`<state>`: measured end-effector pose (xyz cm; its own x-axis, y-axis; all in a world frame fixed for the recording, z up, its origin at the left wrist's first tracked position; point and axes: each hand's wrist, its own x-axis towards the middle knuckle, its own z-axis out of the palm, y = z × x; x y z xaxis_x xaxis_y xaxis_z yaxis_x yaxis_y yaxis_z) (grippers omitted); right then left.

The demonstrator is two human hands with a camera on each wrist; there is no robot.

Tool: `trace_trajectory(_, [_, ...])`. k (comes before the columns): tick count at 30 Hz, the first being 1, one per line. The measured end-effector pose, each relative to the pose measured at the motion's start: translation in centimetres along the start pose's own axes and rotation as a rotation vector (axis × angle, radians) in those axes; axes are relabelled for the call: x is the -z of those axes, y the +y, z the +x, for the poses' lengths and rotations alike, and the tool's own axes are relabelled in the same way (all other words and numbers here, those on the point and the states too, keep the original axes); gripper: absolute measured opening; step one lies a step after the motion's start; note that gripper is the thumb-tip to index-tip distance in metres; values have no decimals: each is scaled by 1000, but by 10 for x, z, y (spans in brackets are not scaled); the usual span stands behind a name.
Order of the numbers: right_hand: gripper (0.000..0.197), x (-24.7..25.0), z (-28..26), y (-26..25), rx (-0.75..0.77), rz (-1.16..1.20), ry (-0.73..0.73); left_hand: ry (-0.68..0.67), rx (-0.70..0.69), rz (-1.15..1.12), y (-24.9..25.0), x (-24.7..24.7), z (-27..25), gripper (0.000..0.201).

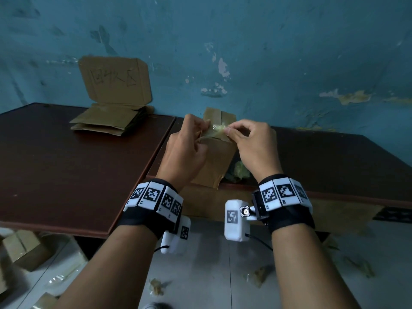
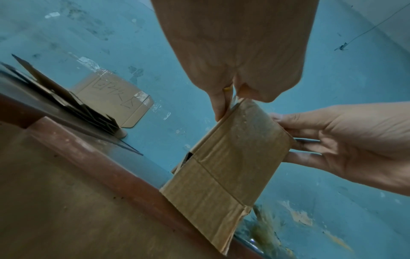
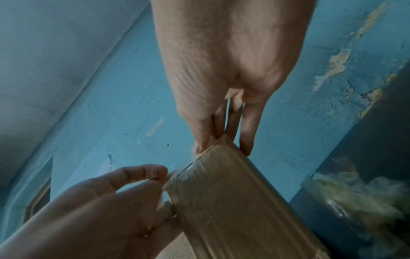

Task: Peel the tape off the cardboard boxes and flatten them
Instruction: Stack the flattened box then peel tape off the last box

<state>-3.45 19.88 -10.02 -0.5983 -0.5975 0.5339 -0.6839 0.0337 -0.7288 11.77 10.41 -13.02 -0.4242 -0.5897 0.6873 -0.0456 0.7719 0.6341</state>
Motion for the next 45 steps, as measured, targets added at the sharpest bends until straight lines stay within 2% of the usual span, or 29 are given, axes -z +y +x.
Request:
trace_trajectory(4, [11, 2, 0, 1, -8, 11, 13, -22, 17, -150, 5, 0, -4, 37])
trace_trajectory(8, [11, 2, 0, 1, -6, 3, 10, 0, 38, -82, 0, -4, -2, 41])
trace_trajectory(12, [12, 1, -1, 1, 1, -3, 5, 84, 64, -68, -2, -3, 0, 28])
trace_trajectory(16, [13, 2, -1, 2, 3, -3, 8, 153, 6, 51, -4, -2, -1, 11])
trace_trajectory(26, [13, 9, 2, 2, -7, -28, -7, 145, -90, 107, -5, -4, 0, 2])
trace_trajectory(29, [13, 12, 2, 2, -14, -13, -8, 135, -128, 134, -6, -2, -1, 5])
trace_trajectory(45, [15, 17, 2, 0, -24, 11, -50, 141, -90, 289, 0, -4, -5, 11])
